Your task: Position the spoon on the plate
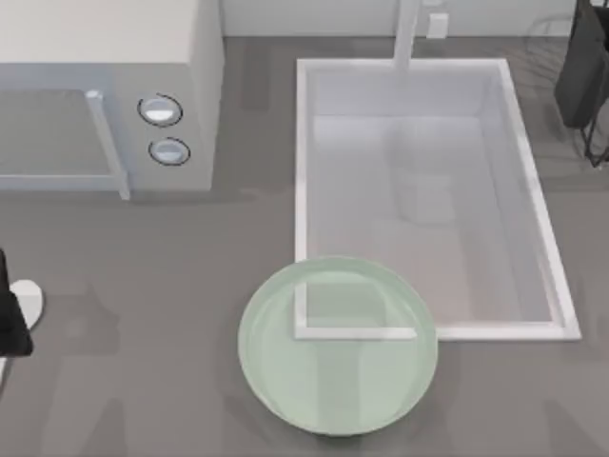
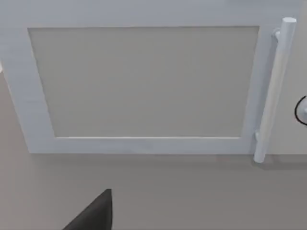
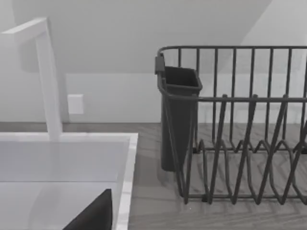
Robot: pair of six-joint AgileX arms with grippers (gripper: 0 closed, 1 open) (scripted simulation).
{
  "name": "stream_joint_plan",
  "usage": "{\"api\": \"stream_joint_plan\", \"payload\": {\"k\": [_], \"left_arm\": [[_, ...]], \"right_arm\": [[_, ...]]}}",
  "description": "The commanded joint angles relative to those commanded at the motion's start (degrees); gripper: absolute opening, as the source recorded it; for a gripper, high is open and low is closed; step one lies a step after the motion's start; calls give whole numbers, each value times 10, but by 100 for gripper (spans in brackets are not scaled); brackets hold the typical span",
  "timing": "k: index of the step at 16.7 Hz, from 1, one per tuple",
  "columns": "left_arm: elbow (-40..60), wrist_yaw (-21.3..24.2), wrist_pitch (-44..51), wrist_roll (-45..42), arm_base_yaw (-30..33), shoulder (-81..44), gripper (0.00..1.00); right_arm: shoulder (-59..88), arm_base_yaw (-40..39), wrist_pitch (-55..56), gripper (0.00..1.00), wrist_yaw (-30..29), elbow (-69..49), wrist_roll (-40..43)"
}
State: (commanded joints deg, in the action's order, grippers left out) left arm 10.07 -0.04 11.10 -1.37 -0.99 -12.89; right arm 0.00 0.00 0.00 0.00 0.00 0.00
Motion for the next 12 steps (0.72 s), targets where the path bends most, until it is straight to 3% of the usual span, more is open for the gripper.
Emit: {"api": "stream_joint_plan", "payload": {"k": [12], "left_arm": [[335,2,411,-45,-33,-577,100]], "right_arm": [[0,0,0,100,0,0,0]]}}
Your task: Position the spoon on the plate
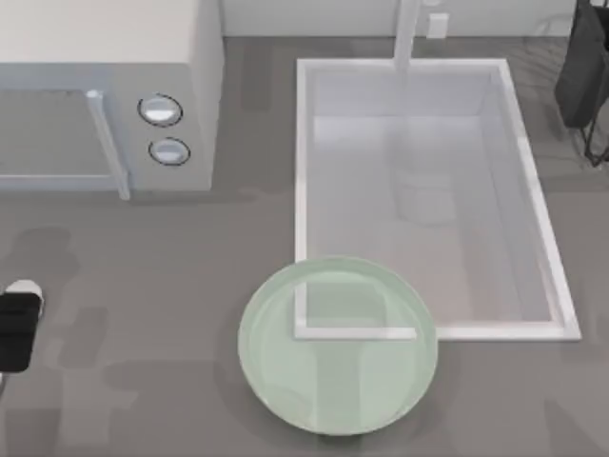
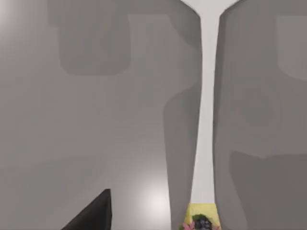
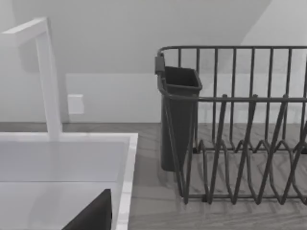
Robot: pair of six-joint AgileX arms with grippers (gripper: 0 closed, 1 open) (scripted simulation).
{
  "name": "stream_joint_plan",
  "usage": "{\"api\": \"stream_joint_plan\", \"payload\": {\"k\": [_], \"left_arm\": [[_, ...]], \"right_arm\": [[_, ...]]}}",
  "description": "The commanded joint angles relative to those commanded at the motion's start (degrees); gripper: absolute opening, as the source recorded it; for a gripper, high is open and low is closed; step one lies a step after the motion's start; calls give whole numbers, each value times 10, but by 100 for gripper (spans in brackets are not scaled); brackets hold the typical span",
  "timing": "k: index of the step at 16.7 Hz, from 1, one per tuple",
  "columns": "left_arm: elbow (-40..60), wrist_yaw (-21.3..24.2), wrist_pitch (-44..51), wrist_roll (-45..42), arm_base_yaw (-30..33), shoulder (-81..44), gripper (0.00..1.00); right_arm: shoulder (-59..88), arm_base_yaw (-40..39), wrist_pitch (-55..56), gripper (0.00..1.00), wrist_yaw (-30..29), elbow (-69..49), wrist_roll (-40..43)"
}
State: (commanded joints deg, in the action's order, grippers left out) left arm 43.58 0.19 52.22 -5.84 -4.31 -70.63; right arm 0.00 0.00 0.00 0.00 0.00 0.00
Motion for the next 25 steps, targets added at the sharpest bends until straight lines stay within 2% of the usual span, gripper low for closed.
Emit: {"api": "stream_joint_plan", "payload": {"k": [5,12,15,21,25], "left_arm": [[81,-2,77,-9,-8,-109,100],[78,-2,72,-9,-7,-117,100],[46,-2,15,-10,-8,-144,100],[-42,-2,-160,-13,-10,-225,100],[-57,-2,-185,-14,-11,-239,100]], "right_arm": [[0,0,0,100,0,0,0],[0,0,0,100,0,0,0],[0,0,0,100,0,0,0],[0,0,0,100,0,0,0],[0,0,0,100,0,0,0]]}}
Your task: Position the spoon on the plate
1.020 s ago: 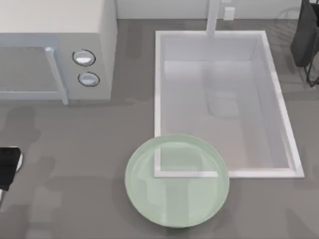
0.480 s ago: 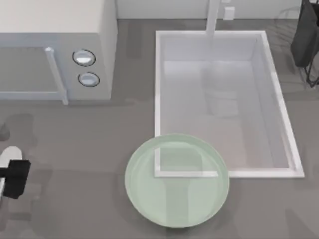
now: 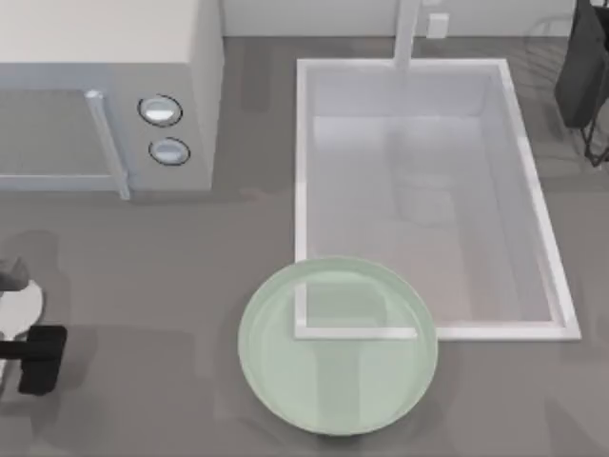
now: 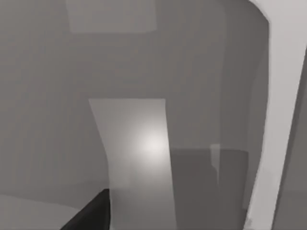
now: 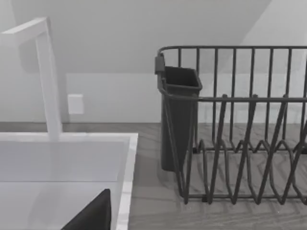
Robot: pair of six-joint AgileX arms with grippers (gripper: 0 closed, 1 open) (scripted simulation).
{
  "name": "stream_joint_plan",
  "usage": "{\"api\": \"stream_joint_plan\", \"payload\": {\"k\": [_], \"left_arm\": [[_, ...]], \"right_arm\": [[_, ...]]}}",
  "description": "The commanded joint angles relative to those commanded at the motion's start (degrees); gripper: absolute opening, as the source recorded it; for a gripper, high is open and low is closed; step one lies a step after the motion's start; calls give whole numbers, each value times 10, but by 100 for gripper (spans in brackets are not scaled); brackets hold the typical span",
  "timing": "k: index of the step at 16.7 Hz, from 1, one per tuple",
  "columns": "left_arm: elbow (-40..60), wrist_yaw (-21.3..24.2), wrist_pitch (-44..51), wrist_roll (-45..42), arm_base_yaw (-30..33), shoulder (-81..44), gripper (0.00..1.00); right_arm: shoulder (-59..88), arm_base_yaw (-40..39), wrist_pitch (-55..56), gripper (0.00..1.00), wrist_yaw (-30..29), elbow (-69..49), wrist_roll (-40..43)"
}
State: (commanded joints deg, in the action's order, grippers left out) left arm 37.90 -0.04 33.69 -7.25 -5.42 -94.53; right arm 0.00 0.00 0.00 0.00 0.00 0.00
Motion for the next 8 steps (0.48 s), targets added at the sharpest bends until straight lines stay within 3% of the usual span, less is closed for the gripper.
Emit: {"api": "stream_joint_plan", "payload": {"k": [2,8], "left_arm": [[0,0,0,0,0,0,100],[0,0,0,0,0,0,55]], "right_arm": [[0,0,0,100,0,0,0],[0,0,0,100,0,0,0]]}}
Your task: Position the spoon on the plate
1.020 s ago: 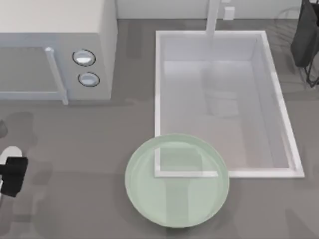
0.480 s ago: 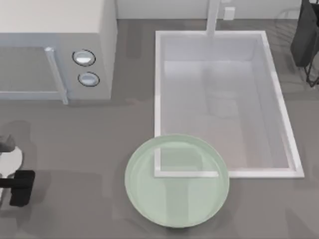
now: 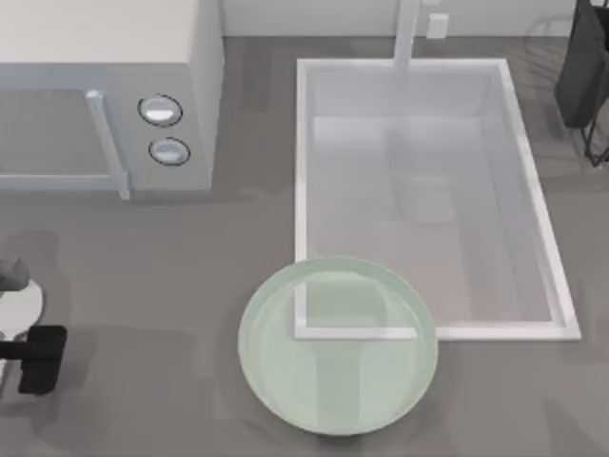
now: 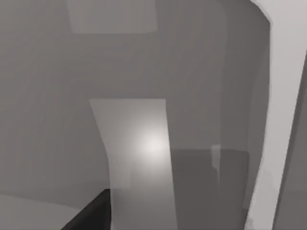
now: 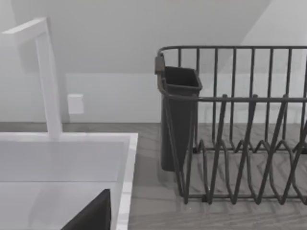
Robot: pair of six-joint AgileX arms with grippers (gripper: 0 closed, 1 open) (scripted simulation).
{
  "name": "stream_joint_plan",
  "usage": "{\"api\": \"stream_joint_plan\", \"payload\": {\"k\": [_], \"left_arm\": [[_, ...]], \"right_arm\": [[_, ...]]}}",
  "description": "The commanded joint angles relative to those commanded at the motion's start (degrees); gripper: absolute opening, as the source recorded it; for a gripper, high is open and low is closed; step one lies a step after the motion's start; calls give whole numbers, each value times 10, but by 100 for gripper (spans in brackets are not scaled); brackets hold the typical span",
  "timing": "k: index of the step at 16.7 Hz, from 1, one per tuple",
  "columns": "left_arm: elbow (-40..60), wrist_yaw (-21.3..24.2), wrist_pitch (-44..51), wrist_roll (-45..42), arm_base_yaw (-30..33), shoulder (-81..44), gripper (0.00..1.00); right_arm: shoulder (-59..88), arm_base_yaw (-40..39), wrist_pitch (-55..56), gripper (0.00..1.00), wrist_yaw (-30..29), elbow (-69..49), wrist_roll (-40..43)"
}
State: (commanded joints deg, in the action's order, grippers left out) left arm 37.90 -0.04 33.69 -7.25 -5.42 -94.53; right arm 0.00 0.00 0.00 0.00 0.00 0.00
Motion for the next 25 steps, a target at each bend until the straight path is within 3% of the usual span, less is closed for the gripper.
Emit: {"api": "stream_joint_plan", "payload": {"k": [7,15,20,25], "left_arm": [[0,0,0,0,0,0,2],[0,0,0,0,0,0,0],[53,3,84,-1,1,55,0],[139,2,242,1,3,108,0]], "right_arm": [[0,0,0,100,0,0,0],[0,0,0,100,0,0,0],[0,0,0,100,0,0,0],[0,0,0,100,0,0,0]]}}
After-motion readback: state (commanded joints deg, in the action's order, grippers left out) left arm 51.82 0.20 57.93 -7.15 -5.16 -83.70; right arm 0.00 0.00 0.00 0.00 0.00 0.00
